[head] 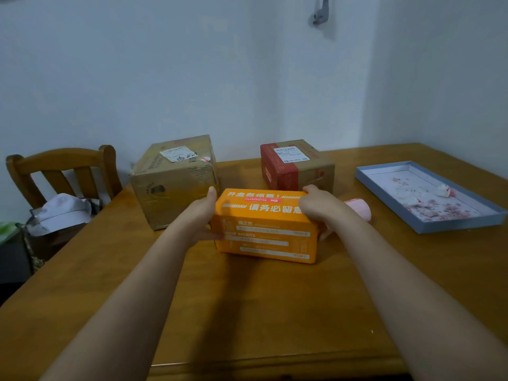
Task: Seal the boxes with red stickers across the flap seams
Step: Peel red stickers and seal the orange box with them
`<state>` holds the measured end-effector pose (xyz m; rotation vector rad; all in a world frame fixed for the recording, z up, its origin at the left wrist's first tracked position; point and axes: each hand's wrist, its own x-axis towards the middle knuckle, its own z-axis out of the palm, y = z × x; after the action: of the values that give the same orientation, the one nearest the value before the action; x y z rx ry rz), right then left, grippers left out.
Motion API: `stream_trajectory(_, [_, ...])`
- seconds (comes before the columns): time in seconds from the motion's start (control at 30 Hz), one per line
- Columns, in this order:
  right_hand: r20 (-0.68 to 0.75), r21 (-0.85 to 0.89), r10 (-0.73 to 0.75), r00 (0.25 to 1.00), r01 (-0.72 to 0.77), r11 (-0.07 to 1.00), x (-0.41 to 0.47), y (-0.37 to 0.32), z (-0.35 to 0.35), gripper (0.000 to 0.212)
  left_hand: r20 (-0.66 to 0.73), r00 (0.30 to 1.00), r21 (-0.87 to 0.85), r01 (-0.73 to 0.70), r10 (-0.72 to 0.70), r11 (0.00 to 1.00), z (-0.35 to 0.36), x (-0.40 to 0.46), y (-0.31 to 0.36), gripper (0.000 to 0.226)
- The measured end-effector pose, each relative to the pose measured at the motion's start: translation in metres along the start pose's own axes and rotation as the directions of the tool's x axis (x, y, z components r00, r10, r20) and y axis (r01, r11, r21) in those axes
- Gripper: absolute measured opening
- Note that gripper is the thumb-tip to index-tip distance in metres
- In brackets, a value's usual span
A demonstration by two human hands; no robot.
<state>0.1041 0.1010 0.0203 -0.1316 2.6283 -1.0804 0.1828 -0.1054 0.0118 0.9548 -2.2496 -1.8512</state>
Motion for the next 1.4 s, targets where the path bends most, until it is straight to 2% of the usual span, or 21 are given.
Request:
stream_trajectory(0.07, [-0.023,0.095,0.033,0.999,-0.031,0.995,-0.001,0.003,-0.002,0.056,0.004,0.996,-0.222,-0.089,0.092,0.971,0.006,0.0,0.004,0.059])
stream_trajectory(0.13, [-0.037,0.183,0.048,0.998,-0.04,0.982,0.0,0.005,-0.001,0.055,-0.016,0.991,-0.287,-0.132,0.133,0.949,0.011,0.0,0.009,0.058])
stream_trajectory(0.2, [-0.016,0.192,0.048,0.999,-0.044,0.98,0.0,0.007,0.001,0.052,0.0,0.994,-0.15,-0.104,0.105,0.983,0.018,0.002,0.009,0.06])
stream_trajectory(0.27, [0.032,0.212,0.034,0.999,-0.04,0.977,0.001,0.007,0.005,0.052,0.08,0.996,-0.001,-0.04,0.04,0.999,0.024,0.002,0.005,0.063])
stream_trajectory(0.33, [0.087,0.244,0.0,0.996,-0.021,0.97,0.004,0.008,0.012,0.052,0.148,0.989,0.061,-0.011,0.002,0.998,0.031,0.004,0.001,0.068])
stream_trajectory(0.43, [0.114,0.297,-0.049,0.992,0.013,0.955,0.011,0.008,0.021,0.05,0.18,0.983,0.1,-0.046,0.027,0.994,0.038,0.007,-0.002,0.071])
stream_trajectory(0.6, [0.023,0.232,-0.146,0.989,0.137,0.963,0.023,0.008,0.032,0.061,0.175,0.981,0.095,-0.099,0.082,0.99,0.036,0.022,-0.009,0.077])
stream_trajectory(0.7, [0.0,0.36,-0.184,0.983,0.172,0.917,0.033,0.011,0.044,0.065,0.195,0.971,0.019,-0.145,0.138,0.989,0.038,0.026,-0.011,0.071])
stream_trajectory(0.77, [0.014,0.463,-0.15,0.989,0.127,0.878,0.042,0.012,0.049,0.07,0.177,0.96,-0.033,-0.215,0.217,0.976,0.039,0.028,-0.008,0.068])
stream_trajectory(0.87, [0.118,0.585,-0.068,0.991,-0.014,0.811,0.055,0.01,0.059,0.078,0.136,0.949,-0.024,-0.285,0.286,0.958,0.037,0.033,-0.002,0.062])
stream_trajectory(1.1, [0.241,0.672,-0.026,0.97,-0.147,0.726,0.063,0.011,0.081,0.069,0.158,0.886,0.233,-0.462,0.436,0.855,0.044,0.029,0.007,0.053])
stream_trajectory(1.17, [0.177,0.656,-0.01,0.984,-0.11,0.747,0.062,0.01,0.081,0.067,0.147,0.884,0.271,-0.467,0.443,0.842,0.045,0.032,0.004,0.06])
stream_trajectory(1.23, [-0.041,0.551,-0.055,0.998,0.069,0.832,0.062,0.006,0.079,0.063,0.089,0.91,0.201,-0.415,0.405,0.887,0.044,0.035,0.003,0.076])
stream_trajectory(1.3, [-0.278,0.412,-0.189,0.942,0.294,0.863,0.056,-0.002,0.069,0.049,0.082,0.957,0.006,-0.281,0.279,0.96,0.042,0.038,-0.001,0.088])
stream_trajectory(1.33, [-0.339,0.361,-0.252,0.906,0.372,0.855,0.051,-0.007,0.064,0.044,0.109,0.973,-0.082,-0.198,0.206,0.977,0.041,0.039,-0.005,0.089])
stream_trajectory(1.4, [-0.342,0.255,-0.365,0.866,0.459,0.851,0.047,-0.016,0.058,0.044,0.15,0.984,-0.137,-0.077,0.098,0.988,0.04,0.04,-0.012,0.081])
